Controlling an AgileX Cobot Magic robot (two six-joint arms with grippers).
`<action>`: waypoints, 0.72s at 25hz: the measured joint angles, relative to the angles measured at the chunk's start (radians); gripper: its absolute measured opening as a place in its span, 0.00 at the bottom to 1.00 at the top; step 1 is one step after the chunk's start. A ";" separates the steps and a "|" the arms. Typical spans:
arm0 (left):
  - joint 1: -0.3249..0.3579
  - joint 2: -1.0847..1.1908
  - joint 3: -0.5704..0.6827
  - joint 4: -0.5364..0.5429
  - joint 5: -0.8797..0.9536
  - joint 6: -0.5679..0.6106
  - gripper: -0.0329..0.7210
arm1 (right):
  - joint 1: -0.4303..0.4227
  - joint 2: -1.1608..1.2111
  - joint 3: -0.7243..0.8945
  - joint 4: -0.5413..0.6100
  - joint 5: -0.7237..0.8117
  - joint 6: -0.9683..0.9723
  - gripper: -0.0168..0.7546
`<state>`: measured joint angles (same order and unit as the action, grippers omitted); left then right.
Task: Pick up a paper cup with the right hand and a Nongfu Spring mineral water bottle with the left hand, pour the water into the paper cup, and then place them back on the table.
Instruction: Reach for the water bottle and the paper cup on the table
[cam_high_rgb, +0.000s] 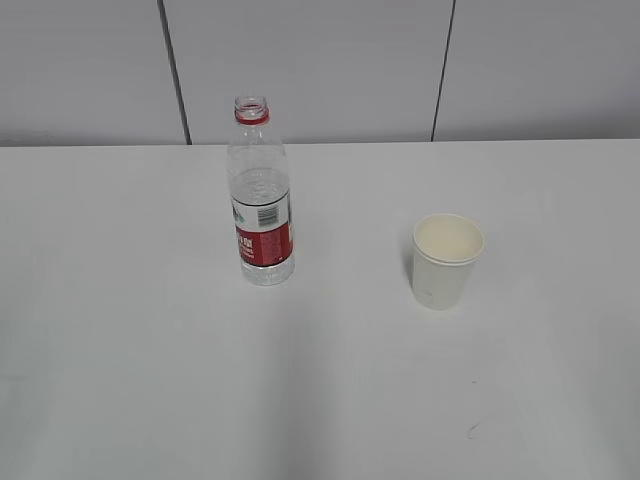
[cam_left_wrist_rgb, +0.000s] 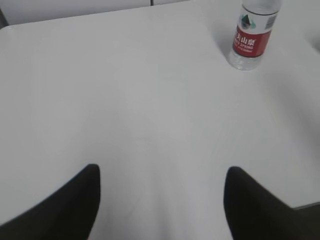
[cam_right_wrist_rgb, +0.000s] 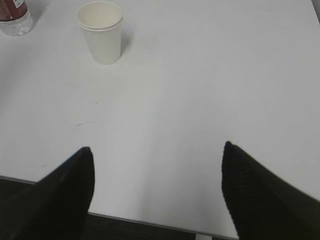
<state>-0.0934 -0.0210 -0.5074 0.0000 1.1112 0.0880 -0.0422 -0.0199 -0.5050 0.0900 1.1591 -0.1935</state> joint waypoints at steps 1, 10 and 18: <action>0.000 0.000 0.000 -0.008 0.000 0.000 0.68 | 0.000 0.000 0.000 0.000 0.000 0.000 0.79; 0.000 0.000 0.000 -0.014 0.001 0.000 0.65 | 0.000 0.000 -0.006 0.000 -0.020 -0.002 0.79; 0.000 0.000 -0.017 -0.006 -0.089 0.000 0.64 | 0.000 0.050 0.014 -0.002 -0.249 -0.003 0.79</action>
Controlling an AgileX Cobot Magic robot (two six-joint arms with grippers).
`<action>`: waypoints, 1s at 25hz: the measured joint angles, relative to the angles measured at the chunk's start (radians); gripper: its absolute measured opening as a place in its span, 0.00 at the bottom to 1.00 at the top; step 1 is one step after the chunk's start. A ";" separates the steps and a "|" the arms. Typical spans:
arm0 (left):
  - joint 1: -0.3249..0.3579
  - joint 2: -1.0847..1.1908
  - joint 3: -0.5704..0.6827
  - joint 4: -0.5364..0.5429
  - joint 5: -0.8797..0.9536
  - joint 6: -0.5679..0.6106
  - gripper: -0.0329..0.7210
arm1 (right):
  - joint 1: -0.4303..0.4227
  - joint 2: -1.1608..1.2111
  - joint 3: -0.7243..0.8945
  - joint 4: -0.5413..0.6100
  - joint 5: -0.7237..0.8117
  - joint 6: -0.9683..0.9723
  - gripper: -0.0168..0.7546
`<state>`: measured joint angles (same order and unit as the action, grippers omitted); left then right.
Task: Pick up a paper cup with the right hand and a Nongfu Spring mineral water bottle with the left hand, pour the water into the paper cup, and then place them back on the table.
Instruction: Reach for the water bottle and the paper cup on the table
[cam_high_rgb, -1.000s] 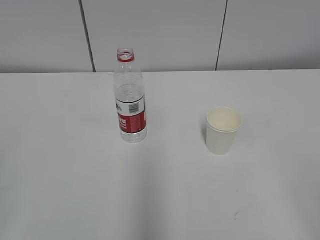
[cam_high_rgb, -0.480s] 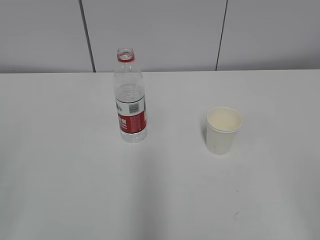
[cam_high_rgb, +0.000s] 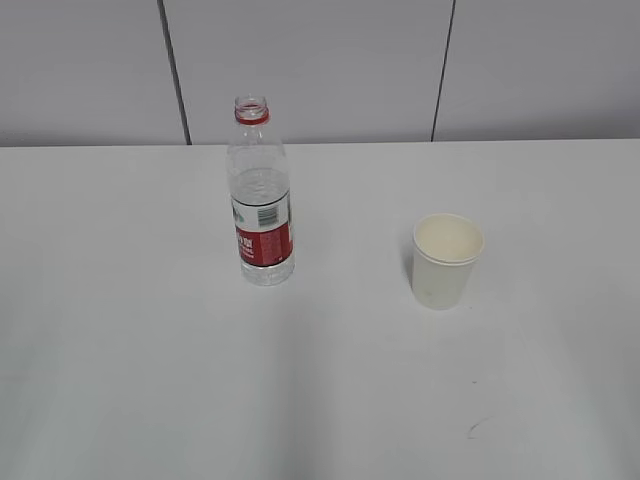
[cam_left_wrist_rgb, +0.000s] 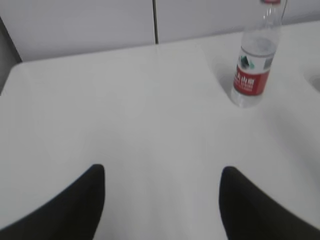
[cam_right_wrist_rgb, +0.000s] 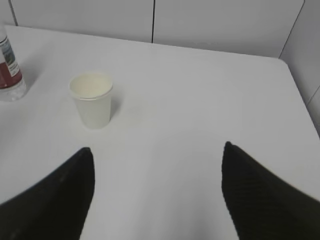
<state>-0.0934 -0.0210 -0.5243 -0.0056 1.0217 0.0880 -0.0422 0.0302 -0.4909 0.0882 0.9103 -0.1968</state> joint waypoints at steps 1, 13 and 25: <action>0.000 0.000 0.001 0.006 -0.041 0.000 0.64 | 0.000 0.016 0.016 0.000 -0.045 0.000 0.79; 0.000 0.080 0.186 0.037 -0.536 0.000 0.63 | 0.000 0.254 0.201 0.000 -0.549 -0.026 0.79; 0.000 0.332 0.207 0.075 -0.811 0.000 0.63 | 0.000 0.458 0.203 0.004 -0.713 -0.069 0.79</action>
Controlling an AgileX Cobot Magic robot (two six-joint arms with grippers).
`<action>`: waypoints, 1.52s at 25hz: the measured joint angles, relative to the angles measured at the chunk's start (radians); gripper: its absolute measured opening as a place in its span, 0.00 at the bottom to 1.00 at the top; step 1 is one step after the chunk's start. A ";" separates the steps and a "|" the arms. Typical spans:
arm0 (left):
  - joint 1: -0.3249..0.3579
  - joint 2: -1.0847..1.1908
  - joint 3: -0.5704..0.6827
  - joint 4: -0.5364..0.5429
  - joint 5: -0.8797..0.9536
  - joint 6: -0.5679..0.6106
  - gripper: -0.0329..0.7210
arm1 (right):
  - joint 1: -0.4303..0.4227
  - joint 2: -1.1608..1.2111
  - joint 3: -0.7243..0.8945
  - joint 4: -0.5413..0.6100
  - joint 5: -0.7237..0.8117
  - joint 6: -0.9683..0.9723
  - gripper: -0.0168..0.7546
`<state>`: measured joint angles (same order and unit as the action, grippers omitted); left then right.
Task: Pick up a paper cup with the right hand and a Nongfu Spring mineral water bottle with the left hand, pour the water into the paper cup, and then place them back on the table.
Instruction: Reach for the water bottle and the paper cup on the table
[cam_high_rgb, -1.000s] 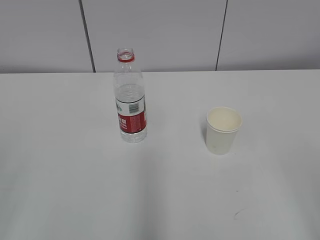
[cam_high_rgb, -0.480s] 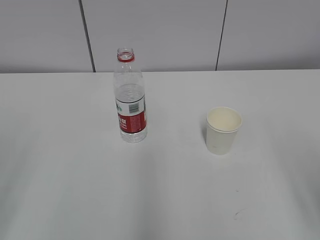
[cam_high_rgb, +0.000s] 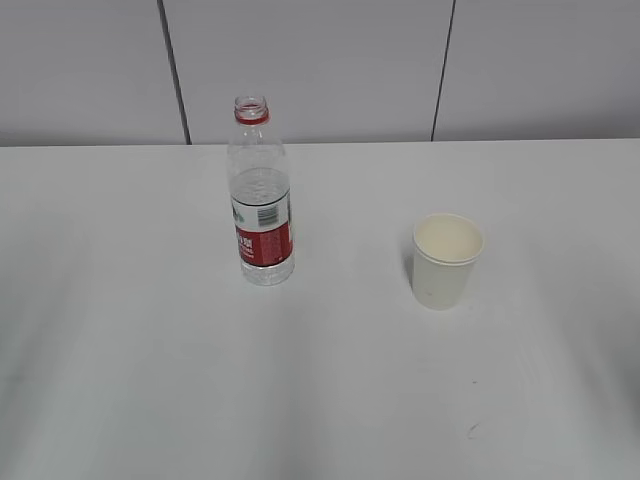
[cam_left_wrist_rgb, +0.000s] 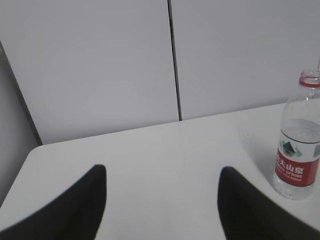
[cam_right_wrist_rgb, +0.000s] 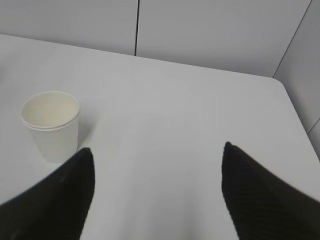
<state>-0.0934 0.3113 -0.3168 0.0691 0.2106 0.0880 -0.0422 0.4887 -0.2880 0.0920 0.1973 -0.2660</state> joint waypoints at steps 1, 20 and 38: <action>0.000 0.029 0.000 0.003 -0.031 0.000 0.63 | 0.000 0.019 0.000 0.002 -0.015 0.000 0.79; 0.000 0.430 0.123 -0.058 -0.483 0.000 0.61 | 0.000 0.392 0.000 -0.015 -0.335 0.090 0.78; 0.000 0.760 0.122 0.078 -0.903 -0.001 0.60 | 0.000 0.814 0.000 -0.432 -0.919 0.317 0.78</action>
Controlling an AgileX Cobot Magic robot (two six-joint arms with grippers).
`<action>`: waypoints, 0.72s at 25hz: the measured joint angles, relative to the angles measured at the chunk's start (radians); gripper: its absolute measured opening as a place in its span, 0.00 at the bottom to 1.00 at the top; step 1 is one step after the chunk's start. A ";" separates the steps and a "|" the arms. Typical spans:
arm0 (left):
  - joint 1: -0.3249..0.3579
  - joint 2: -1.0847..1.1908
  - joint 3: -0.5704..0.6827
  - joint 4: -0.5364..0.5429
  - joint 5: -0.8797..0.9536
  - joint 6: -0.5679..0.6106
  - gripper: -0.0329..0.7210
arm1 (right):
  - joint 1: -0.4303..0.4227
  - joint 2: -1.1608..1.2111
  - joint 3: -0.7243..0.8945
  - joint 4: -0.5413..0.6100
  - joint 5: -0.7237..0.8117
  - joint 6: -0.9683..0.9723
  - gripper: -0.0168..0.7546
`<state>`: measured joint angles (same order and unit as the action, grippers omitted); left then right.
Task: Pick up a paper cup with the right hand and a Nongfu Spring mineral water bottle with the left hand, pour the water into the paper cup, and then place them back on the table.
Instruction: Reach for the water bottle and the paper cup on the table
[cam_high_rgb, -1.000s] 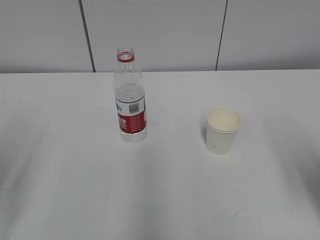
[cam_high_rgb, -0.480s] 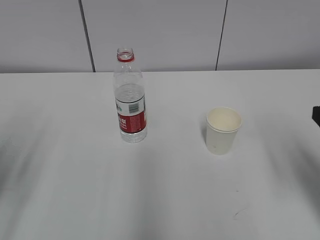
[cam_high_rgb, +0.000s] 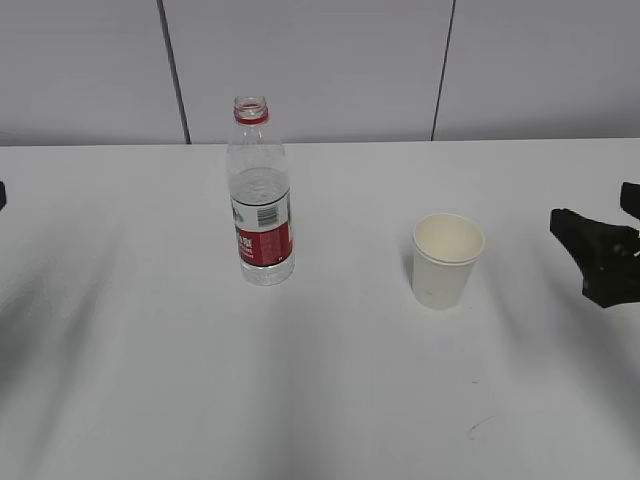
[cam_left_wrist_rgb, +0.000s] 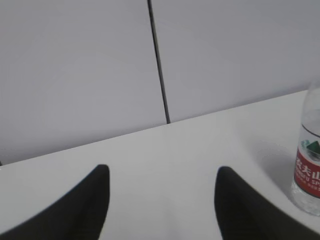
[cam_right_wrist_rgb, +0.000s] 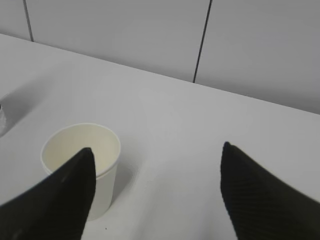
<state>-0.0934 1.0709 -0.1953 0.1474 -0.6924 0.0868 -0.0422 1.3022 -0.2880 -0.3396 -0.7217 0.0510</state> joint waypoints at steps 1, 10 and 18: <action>0.000 0.027 0.000 0.013 -0.032 -0.003 0.60 | 0.000 0.025 0.000 -0.004 -0.032 0.000 0.78; 0.000 0.272 -0.002 0.045 -0.254 -0.013 0.60 | 0.000 0.281 -0.004 -0.017 -0.232 -0.042 0.77; 0.000 0.529 -0.010 0.065 -0.432 -0.014 0.59 | 0.000 0.487 -0.012 -0.019 -0.412 -0.060 0.77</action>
<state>-0.0934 1.5999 -0.2054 0.2122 -1.1247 0.0725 -0.0422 1.7894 -0.3002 -0.3590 -1.1332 -0.0094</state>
